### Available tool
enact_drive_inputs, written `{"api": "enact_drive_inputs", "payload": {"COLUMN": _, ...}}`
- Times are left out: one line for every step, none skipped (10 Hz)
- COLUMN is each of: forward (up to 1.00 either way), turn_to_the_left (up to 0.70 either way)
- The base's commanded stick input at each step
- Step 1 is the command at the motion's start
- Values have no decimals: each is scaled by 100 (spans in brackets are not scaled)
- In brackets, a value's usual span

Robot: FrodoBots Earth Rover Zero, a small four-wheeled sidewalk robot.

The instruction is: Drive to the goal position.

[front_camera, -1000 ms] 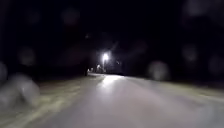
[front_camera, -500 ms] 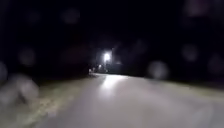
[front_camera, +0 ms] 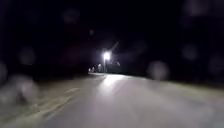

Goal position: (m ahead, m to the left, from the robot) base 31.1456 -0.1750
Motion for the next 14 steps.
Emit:
{"api": "enact_drive_inputs", "payload": {"forward": 100, "turn_to_the_left": 0}}
{"api": "enact_drive_inputs", "payload": {"forward": 100, "turn_to_the_left": 0}}
{"api": "enact_drive_inputs", "payload": {"forward": 100, "turn_to_the_left": 0}}
{"api": "enact_drive_inputs", "payload": {"forward": 100, "turn_to_the_left": 0}}
{"api": "enact_drive_inputs", "payload": {"forward": 100, "turn_to_the_left": 0}}
{"api": "enact_drive_inputs", "payload": {"forward": 100, "turn_to_the_left": 0}}
{"api": "enact_drive_inputs", "payload": {"forward": 100, "turn_to_the_left": -9}}
{"api": "enact_drive_inputs", "payload": {"forward": 100, "turn_to_the_left": -17}}
{"api": "enact_drive_inputs", "payload": {"forward": 100, "turn_to_the_left": -21}}
{"api": "enact_drive_inputs", "payload": {"forward": 100, "turn_to_the_left": -20}}
{"api": "enact_drive_inputs", "payload": {"forward": 100, "turn_to_the_left": -14}}
{"api": "enact_drive_inputs", "payload": {"forward": 100, "turn_to_the_left": -10}}
{"api": "enact_drive_inputs", "payload": {"forward": 100, "turn_to_the_left": -9}}
{"api": "enact_drive_inputs", "payload": {"forward": 100, "turn_to_the_left": -7}}
